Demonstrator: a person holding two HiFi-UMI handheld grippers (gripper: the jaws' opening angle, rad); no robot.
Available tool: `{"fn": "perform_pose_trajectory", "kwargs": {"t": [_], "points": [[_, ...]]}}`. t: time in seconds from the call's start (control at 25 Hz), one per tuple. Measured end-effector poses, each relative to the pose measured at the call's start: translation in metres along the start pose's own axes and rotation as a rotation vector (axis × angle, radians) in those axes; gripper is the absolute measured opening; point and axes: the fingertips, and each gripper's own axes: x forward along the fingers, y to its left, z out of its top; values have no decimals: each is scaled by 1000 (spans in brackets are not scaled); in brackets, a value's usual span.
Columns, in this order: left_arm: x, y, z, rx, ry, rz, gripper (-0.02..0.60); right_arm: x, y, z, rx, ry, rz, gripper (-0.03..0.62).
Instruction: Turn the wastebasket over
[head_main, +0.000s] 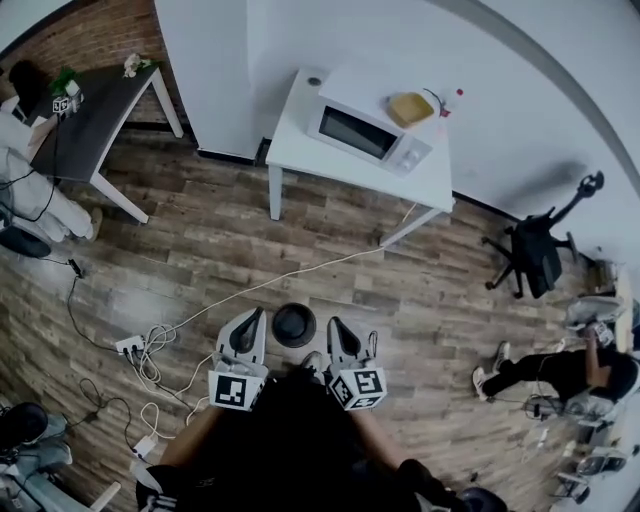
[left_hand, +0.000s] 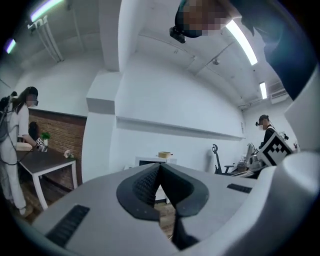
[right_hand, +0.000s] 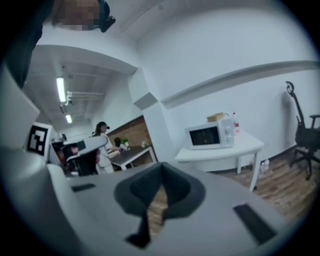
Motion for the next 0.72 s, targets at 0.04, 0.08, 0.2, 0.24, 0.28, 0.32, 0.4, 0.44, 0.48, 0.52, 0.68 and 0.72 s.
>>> {"fn": "perform_pose_trajectory", "kwargs": {"t": [0.04,0.08,0.2,0.24,0.28,0.32,0.4,0.44,0.48,0.52,0.68,0.72], "points": [[0,-3,-3,-5,4,5,32,-3,4,3,-2,-5,11,32],[0,-7,-5,-15,6,6,32,-6,7,3,-3,-9,21,32],[0,-17,-8,-32,4,-9,32,-11,8,1,-19,-6,37,32],[0,-20,-8,-28,1,-12,32,-12,7,-1,-23,-1,38,32],[0,-21,-7,-24,-2,-13,32,-13,6,-2,-22,3,40,32],[-1,-22,-8,-23,-2,-11,32,-14,5,-2,-19,5,42,32],[-2,-23,-9,-21,1,-2,32,-15,3,-2,-14,3,48,32],[-4,-23,-10,-19,3,2,32,-15,3,-1,-12,0,52,32],[-5,-22,-11,-17,3,7,32,-15,4,0,-11,-3,58,32],[-6,-22,-12,-14,4,10,32,-15,5,1,-9,-7,64,32],[-10,-18,-13,-12,12,24,32,-13,8,2,-14,-3,78,32],[-12,-17,-14,-16,12,28,32,-13,10,1,-17,1,78,32]]}}
